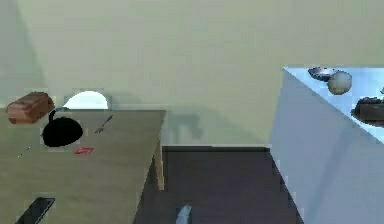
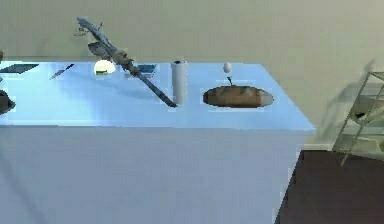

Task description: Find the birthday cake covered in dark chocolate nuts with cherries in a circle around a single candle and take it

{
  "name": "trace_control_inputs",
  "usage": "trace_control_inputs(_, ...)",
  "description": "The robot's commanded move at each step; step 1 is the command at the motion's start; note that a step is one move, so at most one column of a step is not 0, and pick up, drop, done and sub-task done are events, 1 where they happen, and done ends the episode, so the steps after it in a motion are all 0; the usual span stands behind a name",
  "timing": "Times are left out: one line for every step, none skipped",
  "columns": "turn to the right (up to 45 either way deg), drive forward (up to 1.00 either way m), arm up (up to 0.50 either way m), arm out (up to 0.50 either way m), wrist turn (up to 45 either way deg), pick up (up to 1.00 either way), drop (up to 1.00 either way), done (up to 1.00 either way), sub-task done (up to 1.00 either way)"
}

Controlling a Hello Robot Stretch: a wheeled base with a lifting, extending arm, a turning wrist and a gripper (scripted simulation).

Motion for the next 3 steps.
trace_control_inputs(36.0, 0.00, 0.00, 0.00, 0.0, 0.00, 0.00, 0.00, 0.00)
trace_control_inputs(0.0, 0.85, 0.00, 0.00, 0.0, 0.00, 0.00, 0.00, 0.00)
trace_control_inputs(-45.0, 0.00, 0.00, 0.00, 0.0, 0.00, 0.00, 0.00, 0.00)
